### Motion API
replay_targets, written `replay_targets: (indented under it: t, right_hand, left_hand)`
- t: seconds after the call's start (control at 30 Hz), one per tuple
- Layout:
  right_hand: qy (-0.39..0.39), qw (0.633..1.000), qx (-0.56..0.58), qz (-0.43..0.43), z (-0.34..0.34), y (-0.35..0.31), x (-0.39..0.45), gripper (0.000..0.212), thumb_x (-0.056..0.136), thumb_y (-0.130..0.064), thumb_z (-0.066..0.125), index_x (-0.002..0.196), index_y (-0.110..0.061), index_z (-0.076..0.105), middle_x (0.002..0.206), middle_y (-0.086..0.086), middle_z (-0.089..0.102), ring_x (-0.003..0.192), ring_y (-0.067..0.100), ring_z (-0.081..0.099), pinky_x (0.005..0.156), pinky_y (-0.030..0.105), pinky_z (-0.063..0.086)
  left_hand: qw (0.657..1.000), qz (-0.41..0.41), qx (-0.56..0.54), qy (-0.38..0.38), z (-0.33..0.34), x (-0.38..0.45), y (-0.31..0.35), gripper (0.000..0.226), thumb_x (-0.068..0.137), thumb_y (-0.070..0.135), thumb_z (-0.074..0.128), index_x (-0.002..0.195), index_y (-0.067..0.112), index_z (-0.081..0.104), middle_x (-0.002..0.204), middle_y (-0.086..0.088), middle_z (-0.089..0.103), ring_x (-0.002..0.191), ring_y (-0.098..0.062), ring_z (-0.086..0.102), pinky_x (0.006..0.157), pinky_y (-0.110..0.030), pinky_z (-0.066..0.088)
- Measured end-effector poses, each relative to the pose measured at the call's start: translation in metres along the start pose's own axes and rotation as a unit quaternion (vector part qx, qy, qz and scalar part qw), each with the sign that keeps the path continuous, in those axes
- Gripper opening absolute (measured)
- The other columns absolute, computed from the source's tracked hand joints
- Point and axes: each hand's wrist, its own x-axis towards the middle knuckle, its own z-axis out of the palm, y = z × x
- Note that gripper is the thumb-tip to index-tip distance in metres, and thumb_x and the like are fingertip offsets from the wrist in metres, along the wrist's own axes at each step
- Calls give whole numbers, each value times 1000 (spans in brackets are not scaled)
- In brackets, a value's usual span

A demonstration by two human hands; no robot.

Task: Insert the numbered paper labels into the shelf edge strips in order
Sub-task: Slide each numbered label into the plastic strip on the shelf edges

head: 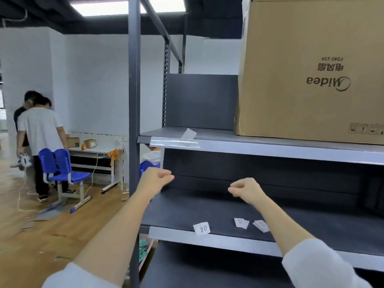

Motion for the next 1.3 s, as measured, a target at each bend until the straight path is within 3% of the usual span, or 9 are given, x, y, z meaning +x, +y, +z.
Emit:
replay_targets:
  t: [0.13, 0.27, 0.4, 0.53, 0.67, 0.83, 0.93, 1.07, 1.3]
  right_hand:
    - [54, 998, 13, -23, -15, -37, 21, 22, 84, -11, 63, 97, 6, 69, 99, 22, 71, 93, 32, 66, 89, 36, 50]
    - [55, 998, 8, -40, -20, -63, 51, 27, 88, -14, 60, 108, 2, 65, 111, 20, 68, 107, 34, 62, 96, 39, 46]
    - [71, 993, -10, -92, -18, -85, 94, 28, 86, -12, 59, 97, 13, 64, 108, 30, 65, 93, 38, 63, 78, 32, 46]
    - [68, 988, -18, -139, -13, -104, 139, 23, 85, -10, 59, 94, 9, 67, 106, 29, 66, 79, 27, 56, 70, 28, 42]
    - [58, 983, -15, -175, 1, -123, 173, 23, 87, -13, 60, 105, -1, 68, 112, 12, 68, 93, 22, 61, 81, 27, 43]
    - [35, 975, -41, -216, 21, -139, 199, 21, 87, -12, 59, 102, -4, 71, 107, 8, 70, 86, 14, 57, 79, 25, 43]
    - [12, 975, -54, -217, 24, -146, 207, 20, 87, -14, 60, 98, -4, 73, 106, 11, 72, 84, 23, 60, 76, 28, 45]
    - [-33, 972, -96, -212, 21, -159, 211, 19, 86, -17, 62, 98, -8, 74, 101, 7, 71, 85, 13, 55, 67, 21, 42]
    - [-85, 957, -183, -209, 26, -166, 211, 16, 85, -12, 61, 91, -6, 74, 83, 1, 65, 81, 14, 53, 69, 25, 40]
  left_hand:
    - [1000, 28, -6, 13, -21, 34, 9, 33, 85, 17, 61, 116, 5, 59, 125, -13, 60, 116, -24, 55, 101, -33, 39]
    - [998, 54, -18, 23, -26, 78, 15, 30, 84, 15, 62, 112, 4, 62, 122, -13, 63, 111, -23, 58, 98, -32, 41]
    - [995, 89, -4, 41, -20, 123, 19, 26, 84, 11, 62, 109, 3, 64, 117, -13, 65, 101, -19, 59, 89, -26, 40]
    - [991, 118, 38, 57, -6, 157, 17, 19, 84, 9, 61, 101, 2, 68, 108, -13, 68, 89, -15, 56, 82, -26, 40]
    - [985, 140, 79, 67, 3, 182, 4, 13, 81, 11, 64, 90, 9, 73, 91, -12, 62, 86, -25, 56, 83, -37, 47]
    - [979, 184, 59, 60, 1, 195, -4, 7, 78, 13, 69, 82, 11, 74, 66, 4, 42, 62, -7, 42, 59, -18, 33]
    - [978, 196, 61, 24, -4, 200, -3, 5, 77, 11, 69, 79, 9, 74, 60, 6, 42, 56, -6, 39, 58, -19, 32]
    - [973, 218, 69, 10, -7, 204, -4, 6, 76, 10, 69, 75, 8, 74, 59, 9, 49, 54, -3, 45, 59, -17, 35]
    - [972, 220, 80, -5, -9, 205, -3, 8, 79, 13, 67, 79, 8, 74, 61, 16, 53, 55, -3, 48, 69, -26, 45]
